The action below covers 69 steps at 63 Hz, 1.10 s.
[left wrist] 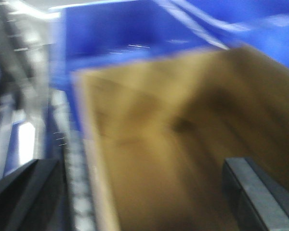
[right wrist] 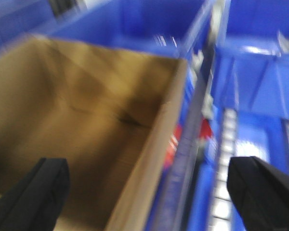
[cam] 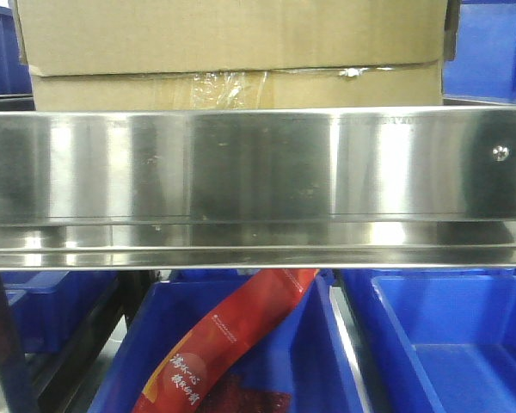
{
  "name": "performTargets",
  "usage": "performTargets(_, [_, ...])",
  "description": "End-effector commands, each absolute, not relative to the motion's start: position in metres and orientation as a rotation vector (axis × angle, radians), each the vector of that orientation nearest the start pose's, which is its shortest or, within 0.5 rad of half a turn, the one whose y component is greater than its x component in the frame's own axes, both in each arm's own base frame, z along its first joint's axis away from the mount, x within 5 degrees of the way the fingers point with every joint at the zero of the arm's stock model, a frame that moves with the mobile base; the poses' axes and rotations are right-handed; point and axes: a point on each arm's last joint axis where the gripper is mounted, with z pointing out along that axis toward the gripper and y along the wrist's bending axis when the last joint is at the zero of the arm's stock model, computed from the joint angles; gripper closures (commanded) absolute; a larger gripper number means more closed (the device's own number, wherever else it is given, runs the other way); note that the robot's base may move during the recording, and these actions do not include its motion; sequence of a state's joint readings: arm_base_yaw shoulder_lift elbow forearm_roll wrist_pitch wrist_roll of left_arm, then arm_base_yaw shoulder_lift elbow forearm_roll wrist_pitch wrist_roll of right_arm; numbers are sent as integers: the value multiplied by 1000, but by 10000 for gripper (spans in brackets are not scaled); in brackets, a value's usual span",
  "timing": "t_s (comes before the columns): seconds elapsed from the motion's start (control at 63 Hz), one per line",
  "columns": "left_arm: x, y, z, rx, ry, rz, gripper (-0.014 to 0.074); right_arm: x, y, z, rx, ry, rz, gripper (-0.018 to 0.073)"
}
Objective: Grab carton from right shelf to conveyor
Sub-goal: 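Clamp the carton's side walls with both grippers and lift it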
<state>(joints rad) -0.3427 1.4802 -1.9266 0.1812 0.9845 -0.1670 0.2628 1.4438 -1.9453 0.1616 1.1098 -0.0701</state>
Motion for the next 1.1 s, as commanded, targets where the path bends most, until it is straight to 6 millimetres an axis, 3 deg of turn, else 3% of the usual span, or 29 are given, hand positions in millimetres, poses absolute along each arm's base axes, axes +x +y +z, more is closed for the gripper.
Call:
performTargets(0.0, [303, -83, 516, 134, 2019, -106, 27, 291, 91, 517, -384, 2108, 276, 0])
performTargets(0.254, [354, -68, 482, 58, 2128, -41, 27, 356, 112, 489, -387, 2170, 299, 0])
performTargets(0.397, [374, -70, 462, 56, 2175, -29, 27, 377, 118, 467, -392, 2224, 299, 0])
performTargets(0.667, [395, -76, 436, 62, 2243, -36, 27, 402, 125, 436, -398, 2301, 295, 0])
performTargets(0.874, [401, -77, 427, 64, 2269, -33, 27, 408, 126, 428, -398, 2319, 294, 1])
performTargets(0.985, [401, -78, 425, 63, 2278, -38, 29, 410, 127, 421, -404, 2350, 292, 92])
performTargets(1.08, [402, -79, 423, 62, 2294, -45, 82, 412, 127, 416, -409, 2374, 291, 276])
